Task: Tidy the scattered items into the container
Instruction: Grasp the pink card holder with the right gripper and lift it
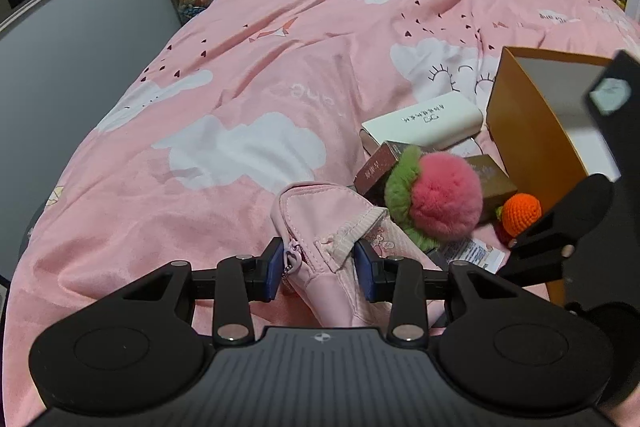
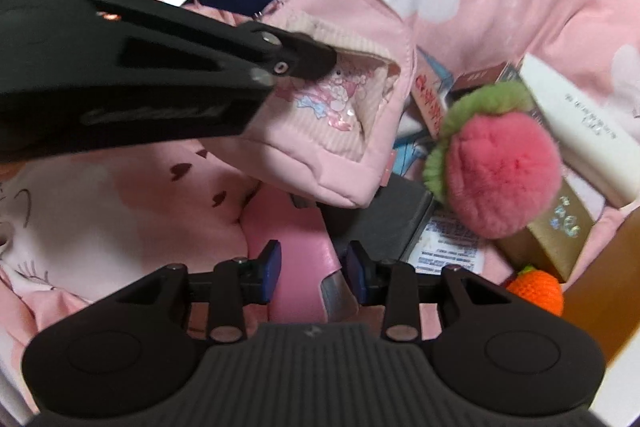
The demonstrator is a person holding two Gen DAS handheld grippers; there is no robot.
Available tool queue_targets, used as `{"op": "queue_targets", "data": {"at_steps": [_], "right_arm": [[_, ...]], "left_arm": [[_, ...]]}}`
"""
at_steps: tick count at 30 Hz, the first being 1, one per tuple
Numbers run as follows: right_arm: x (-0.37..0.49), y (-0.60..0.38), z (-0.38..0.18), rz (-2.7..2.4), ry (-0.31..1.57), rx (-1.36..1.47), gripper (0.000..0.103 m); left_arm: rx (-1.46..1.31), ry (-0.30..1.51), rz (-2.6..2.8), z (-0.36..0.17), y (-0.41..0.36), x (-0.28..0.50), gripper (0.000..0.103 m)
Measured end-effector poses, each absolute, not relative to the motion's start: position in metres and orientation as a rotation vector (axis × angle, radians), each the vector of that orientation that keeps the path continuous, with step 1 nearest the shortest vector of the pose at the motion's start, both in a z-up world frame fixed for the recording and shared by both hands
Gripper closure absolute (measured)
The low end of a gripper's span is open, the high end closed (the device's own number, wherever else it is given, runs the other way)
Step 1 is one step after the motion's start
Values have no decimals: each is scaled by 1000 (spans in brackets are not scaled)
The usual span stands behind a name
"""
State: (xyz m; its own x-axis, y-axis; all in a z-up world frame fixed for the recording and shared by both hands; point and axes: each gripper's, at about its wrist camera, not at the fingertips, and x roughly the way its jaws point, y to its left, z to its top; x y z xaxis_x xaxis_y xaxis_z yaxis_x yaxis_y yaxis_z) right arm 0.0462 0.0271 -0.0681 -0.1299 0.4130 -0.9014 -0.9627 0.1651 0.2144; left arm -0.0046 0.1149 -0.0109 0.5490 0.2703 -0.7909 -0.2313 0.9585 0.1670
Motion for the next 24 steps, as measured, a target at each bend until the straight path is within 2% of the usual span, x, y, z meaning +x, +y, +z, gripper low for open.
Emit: {"op": "queue_targets", "data": {"at_steps": [5, 12, 14, 16, 19, 24], "right_arm": [[50, 34, -82, 1362, 1173, -646, 60], [41, 13, -67, 1440, 1160, -628, 83], [37, 5, -61, 1497, 1185, -591, 85], [31, 2, -63, 1489, 1170, -607, 84], [25, 3, -73, 1442, 1159, -651, 77], [14, -2, -84, 1414, 1144, -692, 79]], "left_arm": [[31, 942, 289, -13, 116, -4, 60], [3, 932, 288, -11, 120, -6, 60], [1, 929, 288, -11, 120, -6, 60], [-1, 930, 287, -12, 119, -5, 60], [-2, 925, 288, -10, 117, -7, 60], [4, 911, 297, -5, 116, -11, 60]]}}
